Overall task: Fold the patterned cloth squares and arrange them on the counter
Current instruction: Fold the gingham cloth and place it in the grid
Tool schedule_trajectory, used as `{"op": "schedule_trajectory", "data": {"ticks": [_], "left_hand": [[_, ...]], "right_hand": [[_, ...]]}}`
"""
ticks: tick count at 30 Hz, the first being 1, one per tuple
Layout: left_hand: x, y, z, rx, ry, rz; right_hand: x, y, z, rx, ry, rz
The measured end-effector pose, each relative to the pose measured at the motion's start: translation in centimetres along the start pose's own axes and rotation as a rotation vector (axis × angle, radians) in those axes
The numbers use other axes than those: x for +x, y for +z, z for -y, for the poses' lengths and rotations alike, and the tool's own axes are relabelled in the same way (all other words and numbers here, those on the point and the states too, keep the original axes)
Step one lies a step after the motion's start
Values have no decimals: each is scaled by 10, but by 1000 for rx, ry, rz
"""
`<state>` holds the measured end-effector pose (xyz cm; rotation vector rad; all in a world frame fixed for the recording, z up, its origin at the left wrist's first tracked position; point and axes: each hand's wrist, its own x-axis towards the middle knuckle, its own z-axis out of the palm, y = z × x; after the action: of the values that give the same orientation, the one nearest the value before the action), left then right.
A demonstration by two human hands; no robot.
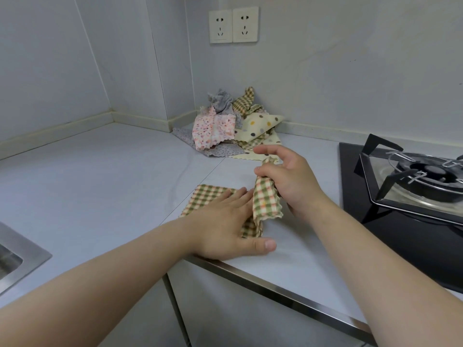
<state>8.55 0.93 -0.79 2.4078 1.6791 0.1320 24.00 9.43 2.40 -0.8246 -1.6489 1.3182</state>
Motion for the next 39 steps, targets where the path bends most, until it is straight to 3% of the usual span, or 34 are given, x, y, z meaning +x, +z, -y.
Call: {"op": "schedule_trajectory", "data": {"ticks": [3,7,9,11,14,18,22,25,30,39], "left_hand": [[-5,-28,20,-449,-81,59],[-11,-50,39,-1245,-309,-183],[-12,-52,42,-1349,-468,-216],[-13,-48,48,-1271,-537,-215],[-16,-40,47,-1044,-490,-239],[-14,-38,42,-909,-433,-271],[-19,-51,42,-1067,-478,-359],[-24,-62,48,-977,-513,-419],[-30,-67,59,-709,-531,-299],[-34,-65,64,-533,-541,-115]], "right_hand": [[2,0,-1,27,25,11],[0,5,-1,61,95,173],[-3,8,-2,65,125,277],[-4,7,-3,82,122,294],[1,4,-5,79,66,166],[10,0,-23,-281,-27,-39],[14,-1,-38,-610,-90,86],[18,0,-42,-738,-102,164],[20,-1,-47,-808,-127,177],[19,2,-46,-873,-128,217]]}}
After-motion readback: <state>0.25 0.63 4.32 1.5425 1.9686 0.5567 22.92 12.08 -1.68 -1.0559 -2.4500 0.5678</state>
